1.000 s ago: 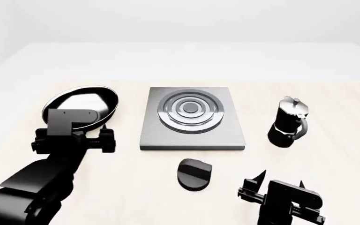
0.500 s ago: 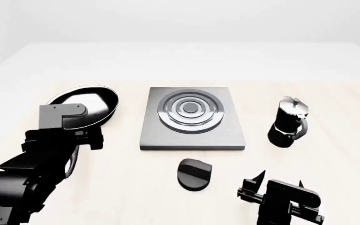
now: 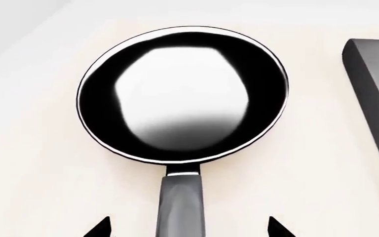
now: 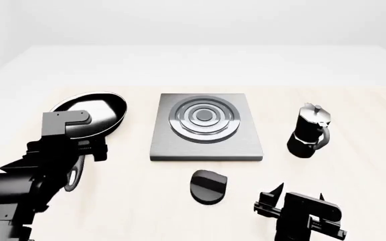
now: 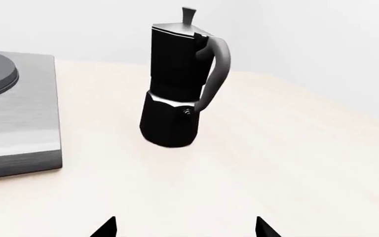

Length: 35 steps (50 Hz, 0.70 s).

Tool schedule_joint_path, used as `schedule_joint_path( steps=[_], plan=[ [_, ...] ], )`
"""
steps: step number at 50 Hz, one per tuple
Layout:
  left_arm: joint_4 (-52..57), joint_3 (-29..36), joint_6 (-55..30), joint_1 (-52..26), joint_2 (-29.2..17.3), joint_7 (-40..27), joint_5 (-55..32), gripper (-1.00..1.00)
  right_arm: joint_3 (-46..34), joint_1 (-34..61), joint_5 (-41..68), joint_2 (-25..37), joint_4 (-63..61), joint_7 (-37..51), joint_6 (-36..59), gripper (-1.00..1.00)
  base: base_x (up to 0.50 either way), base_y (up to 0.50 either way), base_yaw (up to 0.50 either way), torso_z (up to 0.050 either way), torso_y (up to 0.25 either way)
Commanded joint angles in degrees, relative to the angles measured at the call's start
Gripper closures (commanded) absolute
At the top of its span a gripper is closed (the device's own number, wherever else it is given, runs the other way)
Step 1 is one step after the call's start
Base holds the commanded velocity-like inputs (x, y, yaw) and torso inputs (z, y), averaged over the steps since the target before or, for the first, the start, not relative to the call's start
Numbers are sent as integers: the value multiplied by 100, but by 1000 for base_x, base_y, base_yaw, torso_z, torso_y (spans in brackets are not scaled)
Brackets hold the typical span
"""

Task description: Turn on the stove and put the frying pan on it.

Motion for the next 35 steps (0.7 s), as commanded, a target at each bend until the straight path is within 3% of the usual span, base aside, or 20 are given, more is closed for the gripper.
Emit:
schedule_joint_path(
  steps=[1, 35],
  plan=[
    [-474, 118, 30, -222, 2, 120, 94, -100, -27, 8, 13, 12, -25, 32, 53, -100, 0, 0, 0, 0, 0],
    [-1675, 490, 414, -546, 189, 425, 392, -100, -121, 10, 25, 62, -154, 125, 212, -100, 0, 0, 0, 0, 0]
  ],
)
